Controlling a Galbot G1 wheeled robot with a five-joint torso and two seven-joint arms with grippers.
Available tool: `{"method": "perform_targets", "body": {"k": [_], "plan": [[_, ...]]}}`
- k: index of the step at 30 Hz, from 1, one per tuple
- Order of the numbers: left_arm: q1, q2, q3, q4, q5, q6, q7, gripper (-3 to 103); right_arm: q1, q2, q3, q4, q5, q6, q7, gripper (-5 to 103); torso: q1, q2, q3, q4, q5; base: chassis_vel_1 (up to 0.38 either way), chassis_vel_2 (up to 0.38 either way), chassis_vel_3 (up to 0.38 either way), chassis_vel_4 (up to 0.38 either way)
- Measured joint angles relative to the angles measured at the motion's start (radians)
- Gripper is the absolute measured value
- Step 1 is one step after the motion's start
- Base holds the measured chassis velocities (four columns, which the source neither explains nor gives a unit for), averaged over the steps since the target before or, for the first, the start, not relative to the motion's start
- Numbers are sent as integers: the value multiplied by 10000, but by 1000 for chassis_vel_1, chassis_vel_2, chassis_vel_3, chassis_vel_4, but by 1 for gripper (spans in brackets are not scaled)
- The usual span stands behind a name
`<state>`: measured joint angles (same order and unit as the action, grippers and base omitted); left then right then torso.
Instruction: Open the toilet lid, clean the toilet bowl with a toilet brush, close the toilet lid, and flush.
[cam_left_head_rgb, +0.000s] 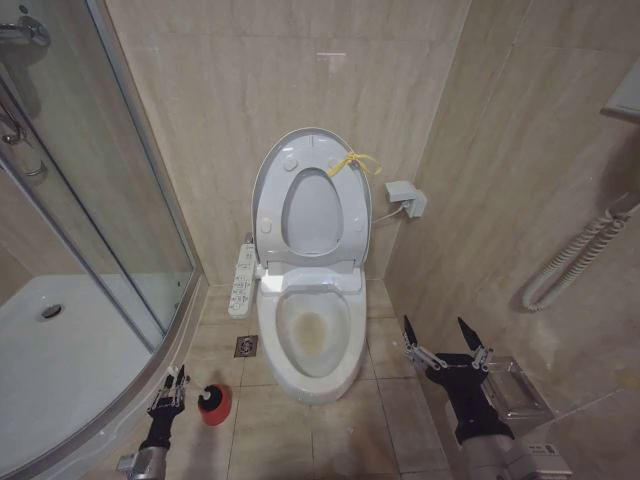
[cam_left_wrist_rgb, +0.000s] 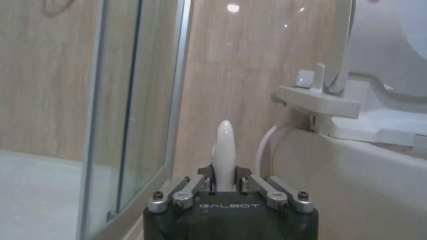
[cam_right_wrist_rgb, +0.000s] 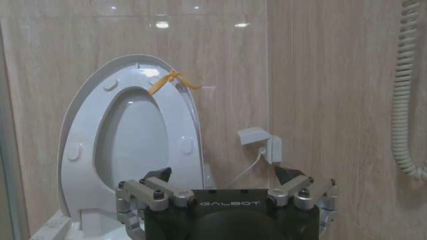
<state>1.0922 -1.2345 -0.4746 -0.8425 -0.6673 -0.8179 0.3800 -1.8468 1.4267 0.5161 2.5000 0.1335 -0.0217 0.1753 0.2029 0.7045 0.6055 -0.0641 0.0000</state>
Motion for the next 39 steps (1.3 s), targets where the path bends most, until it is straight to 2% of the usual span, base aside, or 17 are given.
{"method": "perform_targets", "body": {"k": [6, 14, 39], "plan": [[-508, -68, 192, 579, -11, 0, 210, 21, 0, 0, 0, 0, 0, 0, 0, 100, 0, 0, 0, -1, 1, 0, 0, 0, 0], [-542, -216, 308, 805, 213, 0, 201, 21, 0, 0, 0, 0, 0, 0, 0, 100, 0, 0, 0, -1, 1, 0, 0, 0, 0], [-89, -205, 258, 496, 274, 20, -8, 21, 0, 0, 0, 0, 0, 0, 0, 100, 0, 1, -1, 0, 0, 0, 0, 0, 0]]}}
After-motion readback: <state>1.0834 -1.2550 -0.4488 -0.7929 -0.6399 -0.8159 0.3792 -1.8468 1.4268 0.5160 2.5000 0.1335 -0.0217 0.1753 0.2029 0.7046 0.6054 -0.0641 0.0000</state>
